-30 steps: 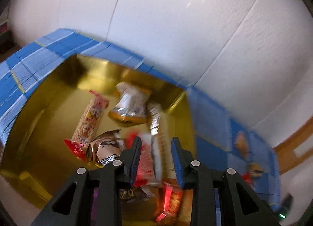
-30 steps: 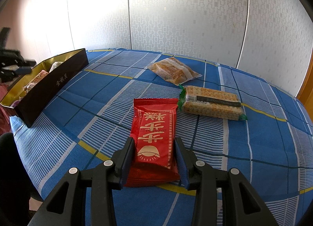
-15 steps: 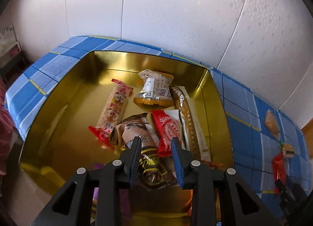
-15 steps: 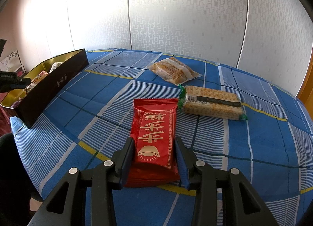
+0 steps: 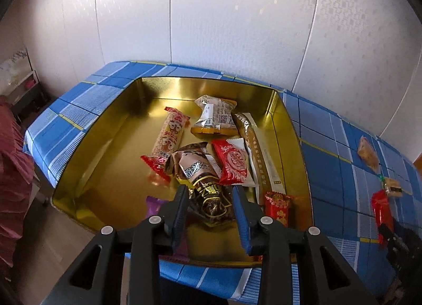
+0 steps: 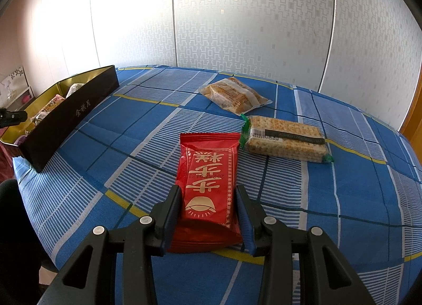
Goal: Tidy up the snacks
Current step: 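Carry the red gold-printed bar packet over the tray with the right tool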
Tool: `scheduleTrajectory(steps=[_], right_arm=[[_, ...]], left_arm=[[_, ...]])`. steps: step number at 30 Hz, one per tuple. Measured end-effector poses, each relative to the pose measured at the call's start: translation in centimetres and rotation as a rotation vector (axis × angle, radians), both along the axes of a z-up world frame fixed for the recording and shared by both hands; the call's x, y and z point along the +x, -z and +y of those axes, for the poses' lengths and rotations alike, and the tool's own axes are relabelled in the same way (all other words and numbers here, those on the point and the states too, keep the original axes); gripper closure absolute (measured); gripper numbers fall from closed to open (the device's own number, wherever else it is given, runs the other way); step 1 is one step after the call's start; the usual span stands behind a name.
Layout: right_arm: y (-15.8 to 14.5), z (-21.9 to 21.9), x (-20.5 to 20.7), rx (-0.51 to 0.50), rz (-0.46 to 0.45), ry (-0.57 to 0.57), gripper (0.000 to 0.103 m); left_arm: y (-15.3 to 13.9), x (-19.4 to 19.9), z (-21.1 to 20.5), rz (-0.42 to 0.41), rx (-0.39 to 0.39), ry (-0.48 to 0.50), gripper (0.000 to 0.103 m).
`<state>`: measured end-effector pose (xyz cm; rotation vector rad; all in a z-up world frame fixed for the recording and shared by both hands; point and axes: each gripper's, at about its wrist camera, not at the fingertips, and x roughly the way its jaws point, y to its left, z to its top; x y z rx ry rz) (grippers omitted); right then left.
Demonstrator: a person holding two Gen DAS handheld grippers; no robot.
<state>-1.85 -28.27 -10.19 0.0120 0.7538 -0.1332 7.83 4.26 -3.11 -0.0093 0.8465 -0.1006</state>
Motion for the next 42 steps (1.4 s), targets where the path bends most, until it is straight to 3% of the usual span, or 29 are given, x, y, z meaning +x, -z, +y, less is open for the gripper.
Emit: scheduleTrajectory(steps=[16,30,35,42], right_arm=[[0.2,0.2,0.2,-0.025,0.006,0.02,0.062],[-0.5,1.7,1.8,0.016,0.112,0.035,0.065],[-2.8,4.5,3.3,0.076,0.102,-0.043,0.065],[-7.8,12.2,5.6,0.104,0.015,-0.334,0.065]], left_arm=[[0.0,-2.8,2.6,-0.037,0.002,-0.044,0.068],[0.5,-4.2,6.1,-0.071,-0.052,-0.123,0.068],[0.1,-4.4,7.3,-0.096,-0.052,-0.155,0.068],[0.1,-4.5,9.3,-0.107,-0.048,-0.21,0.068]])
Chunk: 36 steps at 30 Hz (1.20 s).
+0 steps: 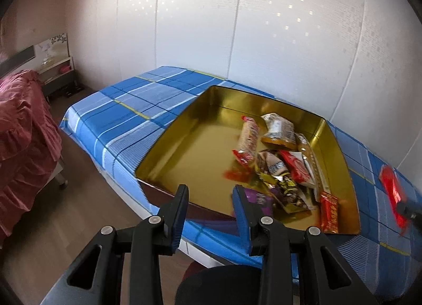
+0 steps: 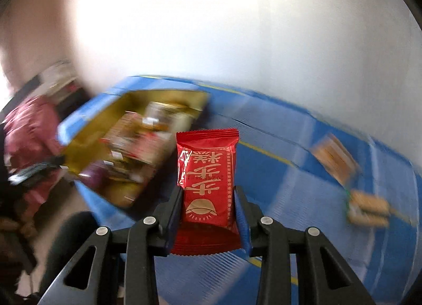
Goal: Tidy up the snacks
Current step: 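Carry the red gold-printed bar packet over the tray with the right tool, then lower the red bar packet into the tray and open the right tool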
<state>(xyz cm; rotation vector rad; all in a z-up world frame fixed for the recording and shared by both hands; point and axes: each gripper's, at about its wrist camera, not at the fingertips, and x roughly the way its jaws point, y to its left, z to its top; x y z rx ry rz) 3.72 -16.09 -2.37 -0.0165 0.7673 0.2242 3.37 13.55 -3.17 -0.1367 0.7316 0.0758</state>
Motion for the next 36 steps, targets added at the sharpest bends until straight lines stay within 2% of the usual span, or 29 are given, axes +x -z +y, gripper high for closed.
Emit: scheduleTrajectory(steps=[3,6,8,11,13,15,18,24,30,36], right_arm=[[-1.1,4.0,1.7,0.029,-0.001,-0.143,0.065],[-1.2,7.7,3.5,0.073,0.047,-0.275,0.065],[-0.1,10.3,5.3,0.063,0.106,-0.342,0.065],[2.8,13.2,8.5,0.06,0.261,-0.406,0.065],[4.7,14.7,10.2,-0.004,0.325,-0.389,0.065],[5.5,15.5,11.0,-0.034,0.313,-0.367,0.065],[5.6,15.7,11.6,-0.022,0.293,-0.322,0.064],[5.6,14.7,9.8,-0.026,0.295,-0.331,0.062],[6.0,14.4,9.9,-0.022,0.288,-0.312,0.062],[5.5,13.7,9.3,-0.002,0.27,-0.266,0.062]], left_arm=[[0.1,0.1,0.8,0.0,-0.007,-0.018,0.068],[0.2,0.1,1.5,0.003,-0.015,-0.03,0.068],[0.4,0.1,1.8,0.006,-0.018,-0.036,0.068],[0.8,0.1,2.2,0.015,-0.022,-0.045,0.068],[1.0,0.1,2.4,0.021,-0.027,-0.051,0.068],[1.1,0.1,2.6,0.024,-0.027,-0.053,0.068],[1.3,0.1,2.6,0.025,-0.025,-0.059,0.068],[1.3,0.1,2.4,0.026,-0.02,-0.056,0.066],[0.8,-0.1,1.7,0.016,-0.004,-0.041,0.064],[0.3,-0.3,1.3,0.008,-0.001,-0.035,0.056]])
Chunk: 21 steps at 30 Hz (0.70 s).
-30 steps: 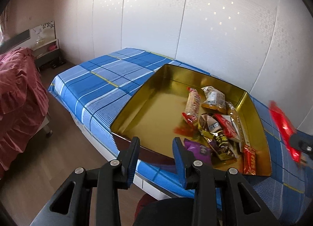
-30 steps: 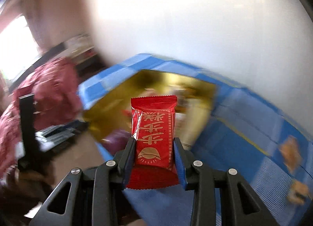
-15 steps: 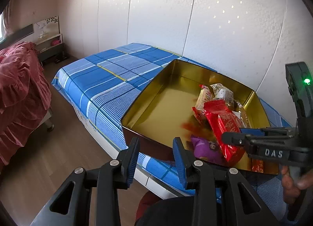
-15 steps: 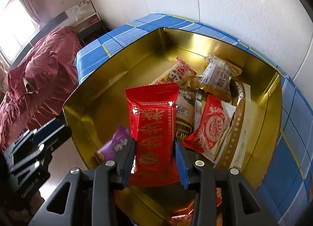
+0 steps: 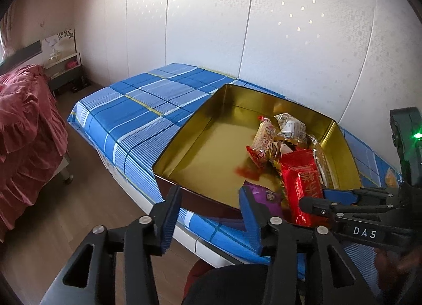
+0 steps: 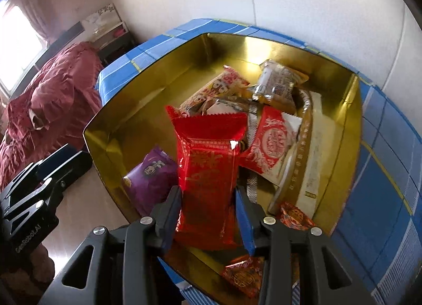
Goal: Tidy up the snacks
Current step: 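Lower the red bar packet into the tray and open the right tool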
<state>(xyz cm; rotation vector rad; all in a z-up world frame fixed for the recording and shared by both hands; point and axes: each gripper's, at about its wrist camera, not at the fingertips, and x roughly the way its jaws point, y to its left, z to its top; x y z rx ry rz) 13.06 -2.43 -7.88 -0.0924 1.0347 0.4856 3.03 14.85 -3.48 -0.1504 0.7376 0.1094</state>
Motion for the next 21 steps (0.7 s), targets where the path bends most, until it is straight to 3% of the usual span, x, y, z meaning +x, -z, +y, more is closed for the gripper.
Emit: scheduleTrajectory(steps=[21], right_arm=[[-3.6,-1.6,-5.0,-0.048,-0.211,0.058,0.06]], left_arm=[[-1.4,-1.2,-2.9,-0.022,0.036,0.072,0.056]])
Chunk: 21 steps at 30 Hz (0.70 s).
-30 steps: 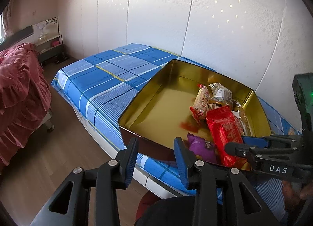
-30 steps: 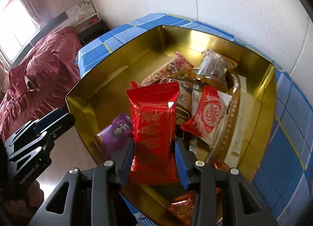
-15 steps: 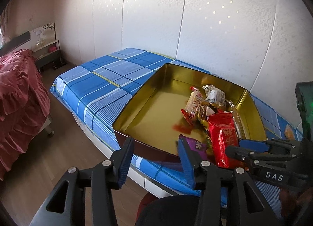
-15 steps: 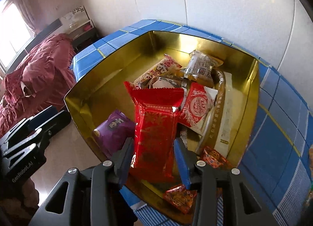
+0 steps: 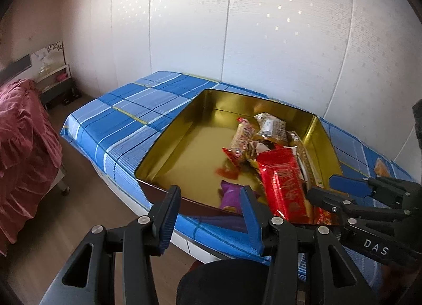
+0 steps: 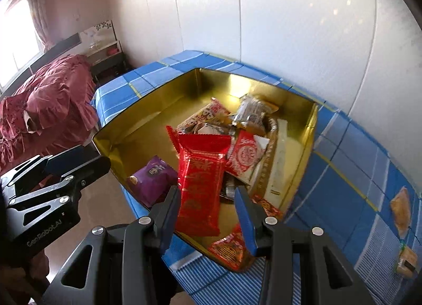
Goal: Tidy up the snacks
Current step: 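Lower the red bar packet into the tray and open the right tool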
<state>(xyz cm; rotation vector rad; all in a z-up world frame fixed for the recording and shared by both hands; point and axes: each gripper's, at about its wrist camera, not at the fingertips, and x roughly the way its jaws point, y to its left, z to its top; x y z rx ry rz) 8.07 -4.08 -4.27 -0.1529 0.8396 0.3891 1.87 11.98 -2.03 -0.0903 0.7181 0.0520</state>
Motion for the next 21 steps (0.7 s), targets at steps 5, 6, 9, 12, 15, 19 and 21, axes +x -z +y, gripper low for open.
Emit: scheduleTrajectory(steps=[5,6,9,12,15,19,21], right_arm=[[-0.8,-2.0,-1.0,0.04,-0.029,0.056,0.06],[-0.9,-2.6,-1.3,0.052,-0.035,0.072,0.06],[-1.3,-4.4,-1.8,0.074,-0.05,0.125,0.06],[-1.4,-6.4,-2.4,0.09,-0.061,0.177,0.06],[-1.3,-8.9,-3.2,0.097,-0.066,0.239,0.06],[-0.8,-13.1,-4.7,0.089,-0.063,0.355,0.06],[-0.3,-15.7,-5.4,0.083,-0.056,0.429,0.06]], left_arm=[[-0.2,-0.3,-1.1,-0.001,0.01,0.029,0.056],[-0.2,-0.4,-1.3,-0.001,0.011,0.036,0.056],[-0.3,-0.5,-2.0,-0.002,0.017,0.052,0.056],[-0.5,-0.7,-2.7,-0.006,0.024,0.074,0.056],[-0.6,-0.9,-3.4,-0.013,0.033,0.097,0.056],[-0.7,-1.0,-4.6,-0.013,0.041,0.146,0.056],[-0.7,-1.0,-5.3,-0.011,0.043,0.175,0.056]])
